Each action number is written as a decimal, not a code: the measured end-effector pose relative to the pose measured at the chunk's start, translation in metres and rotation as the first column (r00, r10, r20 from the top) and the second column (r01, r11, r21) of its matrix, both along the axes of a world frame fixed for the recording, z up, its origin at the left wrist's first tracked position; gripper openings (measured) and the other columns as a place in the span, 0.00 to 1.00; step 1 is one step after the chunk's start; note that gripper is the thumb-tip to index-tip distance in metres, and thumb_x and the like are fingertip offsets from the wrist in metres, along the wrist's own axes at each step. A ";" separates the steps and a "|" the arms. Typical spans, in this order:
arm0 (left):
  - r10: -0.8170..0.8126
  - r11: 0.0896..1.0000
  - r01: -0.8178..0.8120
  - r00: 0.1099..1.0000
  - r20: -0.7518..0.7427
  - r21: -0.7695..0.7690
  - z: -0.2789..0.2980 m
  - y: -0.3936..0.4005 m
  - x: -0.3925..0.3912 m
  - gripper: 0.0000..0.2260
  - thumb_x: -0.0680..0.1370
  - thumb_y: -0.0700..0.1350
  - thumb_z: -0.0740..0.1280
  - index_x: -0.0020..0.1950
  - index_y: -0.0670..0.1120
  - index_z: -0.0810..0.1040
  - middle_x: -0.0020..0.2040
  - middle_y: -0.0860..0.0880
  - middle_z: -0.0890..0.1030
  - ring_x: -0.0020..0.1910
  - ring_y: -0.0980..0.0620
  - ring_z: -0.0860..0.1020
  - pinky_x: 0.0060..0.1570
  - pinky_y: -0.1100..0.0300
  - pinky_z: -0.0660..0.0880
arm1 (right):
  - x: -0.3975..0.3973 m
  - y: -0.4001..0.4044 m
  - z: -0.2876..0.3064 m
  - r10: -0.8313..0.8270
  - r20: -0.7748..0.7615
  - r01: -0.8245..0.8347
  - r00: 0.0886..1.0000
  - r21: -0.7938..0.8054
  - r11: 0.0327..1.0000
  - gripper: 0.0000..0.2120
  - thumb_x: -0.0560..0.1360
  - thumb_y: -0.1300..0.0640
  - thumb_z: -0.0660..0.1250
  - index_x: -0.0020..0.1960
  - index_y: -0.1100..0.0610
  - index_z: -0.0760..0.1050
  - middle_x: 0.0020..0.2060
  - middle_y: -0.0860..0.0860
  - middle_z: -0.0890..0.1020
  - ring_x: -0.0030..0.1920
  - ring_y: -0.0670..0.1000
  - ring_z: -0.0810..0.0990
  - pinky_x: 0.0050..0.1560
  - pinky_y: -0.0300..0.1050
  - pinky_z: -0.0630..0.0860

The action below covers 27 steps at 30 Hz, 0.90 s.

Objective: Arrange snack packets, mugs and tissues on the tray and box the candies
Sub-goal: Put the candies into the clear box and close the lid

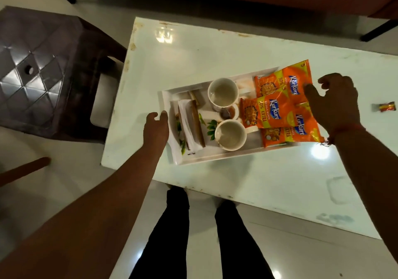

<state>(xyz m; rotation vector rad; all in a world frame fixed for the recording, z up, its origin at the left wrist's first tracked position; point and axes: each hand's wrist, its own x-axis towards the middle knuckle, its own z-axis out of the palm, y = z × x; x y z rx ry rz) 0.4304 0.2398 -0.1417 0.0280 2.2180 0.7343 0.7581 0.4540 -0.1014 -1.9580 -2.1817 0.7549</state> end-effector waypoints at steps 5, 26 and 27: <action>0.067 0.998 -0.067 0.996 0.053 0.001 -0.001 0.001 0.006 0.24 0.81 0.60 0.55 0.67 0.44 0.72 0.65 0.41 0.76 0.64 0.41 0.75 0.65 0.42 0.72 | 0.004 0.025 -0.004 -0.242 -0.110 0.167 0.964 -0.458 0.873 0.37 0.74 0.26 0.48 0.56 0.56 0.75 0.58 0.59 0.80 0.58 0.62 0.78 0.63 0.58 0.70; 0.216 0.972 -0.231 0.948 0.234 0.039 0.004 0.020 -0.007 0.22 0.80 0.64 0.54 0.53 0.47 0.75 0.48 0.47 0.75 0.48 0.48 0.74 0.63 0.46 0.74 | 0.018 0.035 -0.023 -0.691 -0.191 0.313 0.698 -0.786 0.533 0.43 0.68 0.20 0.46 0.64 0.53 0.70 0.55 0.54 0.83 0.55 0.58 0.81 0.57 0.60 0.73; 0.198 0.976 -0.212 0.954 0.227 0.042 0.006 0.027 -0.009 0.23 0.80 0.64 0.54 0.54 0.47 0.76 0.48 0.47 0.74 0.48 0.49 0.74 0.63 0.46 0.74 | 0.021 0.033 -0.021 -0.702 -0.190 0.316 0.687 -0.791 0.524 0.44 0.68 0.20 0.46 0.65 0.54 0.70 0.56 0.55 0.83 0.56 0.58 0.81 0.58 0.60 0.73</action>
